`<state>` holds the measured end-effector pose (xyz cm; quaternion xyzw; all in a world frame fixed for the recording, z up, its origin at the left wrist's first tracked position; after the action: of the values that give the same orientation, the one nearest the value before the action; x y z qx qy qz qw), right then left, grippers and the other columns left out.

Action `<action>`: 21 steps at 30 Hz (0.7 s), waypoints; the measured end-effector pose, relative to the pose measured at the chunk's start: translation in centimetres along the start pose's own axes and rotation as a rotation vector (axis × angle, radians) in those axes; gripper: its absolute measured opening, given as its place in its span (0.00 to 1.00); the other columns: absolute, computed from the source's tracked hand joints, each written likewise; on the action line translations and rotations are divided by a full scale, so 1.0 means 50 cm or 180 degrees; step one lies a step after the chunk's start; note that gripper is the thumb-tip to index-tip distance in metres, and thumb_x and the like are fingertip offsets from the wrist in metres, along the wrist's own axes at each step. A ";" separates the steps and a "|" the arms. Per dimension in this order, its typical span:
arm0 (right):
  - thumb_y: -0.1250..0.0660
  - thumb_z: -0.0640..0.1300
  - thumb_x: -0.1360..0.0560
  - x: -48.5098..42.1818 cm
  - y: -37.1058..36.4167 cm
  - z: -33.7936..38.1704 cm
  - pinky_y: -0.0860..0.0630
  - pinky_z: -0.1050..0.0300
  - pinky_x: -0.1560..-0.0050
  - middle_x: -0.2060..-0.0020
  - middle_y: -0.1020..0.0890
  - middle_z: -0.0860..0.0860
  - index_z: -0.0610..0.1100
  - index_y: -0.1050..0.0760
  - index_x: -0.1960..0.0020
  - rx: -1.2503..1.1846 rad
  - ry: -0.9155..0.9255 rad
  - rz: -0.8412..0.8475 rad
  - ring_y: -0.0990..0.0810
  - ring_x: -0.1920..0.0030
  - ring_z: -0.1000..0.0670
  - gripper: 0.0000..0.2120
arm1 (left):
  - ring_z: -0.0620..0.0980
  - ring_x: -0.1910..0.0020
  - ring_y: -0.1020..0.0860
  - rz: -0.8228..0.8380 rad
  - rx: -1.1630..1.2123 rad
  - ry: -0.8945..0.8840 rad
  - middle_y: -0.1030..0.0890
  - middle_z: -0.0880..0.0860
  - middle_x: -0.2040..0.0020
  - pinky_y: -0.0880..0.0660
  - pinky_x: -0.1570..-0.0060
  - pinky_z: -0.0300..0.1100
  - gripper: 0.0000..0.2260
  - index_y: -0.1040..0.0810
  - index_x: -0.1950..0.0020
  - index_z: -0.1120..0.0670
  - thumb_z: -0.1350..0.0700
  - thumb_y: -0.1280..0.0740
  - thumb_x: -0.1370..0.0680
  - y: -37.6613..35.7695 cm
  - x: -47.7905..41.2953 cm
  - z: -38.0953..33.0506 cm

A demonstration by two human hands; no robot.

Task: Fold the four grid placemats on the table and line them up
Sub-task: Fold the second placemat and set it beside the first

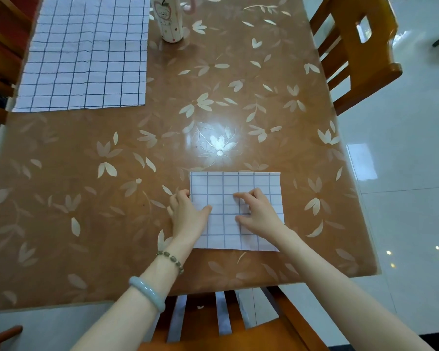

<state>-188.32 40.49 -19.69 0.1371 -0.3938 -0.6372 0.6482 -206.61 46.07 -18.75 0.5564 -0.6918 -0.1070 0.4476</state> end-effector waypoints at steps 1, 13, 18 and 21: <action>0.30 0.39 0.30 0.000 -0.001 0.000 0.31 0.61 0.46 0.51 0.33 0.50 0.45 0.29 0.33 -0.0008 -0.0002 0.0002 0.32 0.50 0.50 0.26 | 0.58 0.30 0.38 -0.0050 0.0019 -0.0011 0.37 0.55 0.28 0.37 0.32 0.52 0.30 0.37 0.29 0.57 0.52 0.28 0.27 -0.001 0.004 -0.001; 0.31 0.40 0.30 -0.002 -0.003 0.004 0.31 0.59 0.46 0.50 0.33 0.50 0.45 0.30 0.32 0.0132 -0.0038 0.0078 0.31 0.48 0.49 0.26 | 0.49 0.58 0.18 0.0587 0.1420 0.0443 0.16 0.52 0.57 0.24 0.62 0.39 0.01 0.19 0.57 0.56 0.60 0.29 0.25 -0.005 -0.014 0.037; 0.31 0.41 0.29 -0.008 -0.029 0.042 0.29 0.56 0.46 0.50 0.32 0.50 0.44 0.31 0.31 0.0328 0.0093 0.0119 0.31 0.47 0.48 0.27 | 0.52 0.56 0.18 0.0328 0.1033 0.0265 0.16 0.54 0.57 0.20 0.56 0.48 0.04 0.19 0.55 0.58 0.59 0.27 0.27 0.037 -0.032 0.070; 0.30 0.41 0.29 -0.021 -0.053 0.080 0.29 0.54 0.46 0.51 0.32 0.49 0.44 0.30 0.32 0.0348 0.0199 0.0118 0.31 0.48 0.48 0.27 | 0.53 0.57 0.18 0.0164 0.0802 0.0153 0.17 0.53 0.59 0.20 0.56 0.49 0.04 0.20 0.57 0.57 0.58 0.27 0.27 0.080 -0.043 0.095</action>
<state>-192.87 42.36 -19.22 0.1848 -0.4100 -0.5980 0.6634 -212.85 47.70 -19.95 0.5927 -0.7029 0.0056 0.3932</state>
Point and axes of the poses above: each hand's wrist, its own x-axis away from the middle knuckle, its own y-axis out of the back of the hand, z = x × y, the point moved 8 cm from there along -x, towards the middle knuckle
